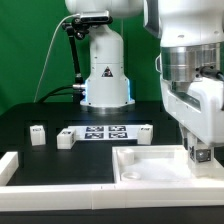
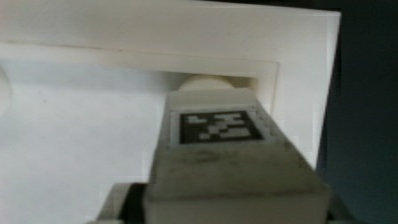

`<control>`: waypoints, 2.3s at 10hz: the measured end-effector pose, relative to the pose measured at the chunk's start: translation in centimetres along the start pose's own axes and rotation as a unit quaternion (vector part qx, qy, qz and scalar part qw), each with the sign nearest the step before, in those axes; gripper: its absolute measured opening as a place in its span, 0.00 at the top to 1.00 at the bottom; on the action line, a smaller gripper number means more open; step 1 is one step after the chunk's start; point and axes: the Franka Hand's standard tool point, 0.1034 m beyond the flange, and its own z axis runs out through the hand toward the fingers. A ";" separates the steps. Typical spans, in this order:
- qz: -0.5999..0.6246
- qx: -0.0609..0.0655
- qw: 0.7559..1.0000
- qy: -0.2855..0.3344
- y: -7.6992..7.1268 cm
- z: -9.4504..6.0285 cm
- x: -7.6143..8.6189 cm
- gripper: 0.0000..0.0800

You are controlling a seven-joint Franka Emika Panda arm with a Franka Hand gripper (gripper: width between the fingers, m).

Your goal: Assemble one leg

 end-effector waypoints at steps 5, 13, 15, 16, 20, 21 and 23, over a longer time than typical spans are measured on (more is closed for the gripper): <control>0.084 -0.004 0.996 -0.012 0.1 0.1 -0.1 0.64; -0.192 -0.002 0.981 -0.011 0.1 0.2 0.1 0.19; -0.290 -0.001 0.957 -0.011 0.2 0.2 0.0 0.19; -0.332 -0.001 0.943 -0.011 0.2 0.2 -0.1 0.19; -0.481 -0.002 0.877 -0.006 0.3 0.2 -0.7 0.19; -0.513 -0.001 0.858 -0.005 0.3 0.3 -0.8 0.19; -0.592 -0.005 0.806 0.005 0.2 0.2 -0.7 0.19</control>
Offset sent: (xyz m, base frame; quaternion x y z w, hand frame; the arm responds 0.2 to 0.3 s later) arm 0.0000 0.0000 0.0000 0.0000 0.0000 0.1593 0.9872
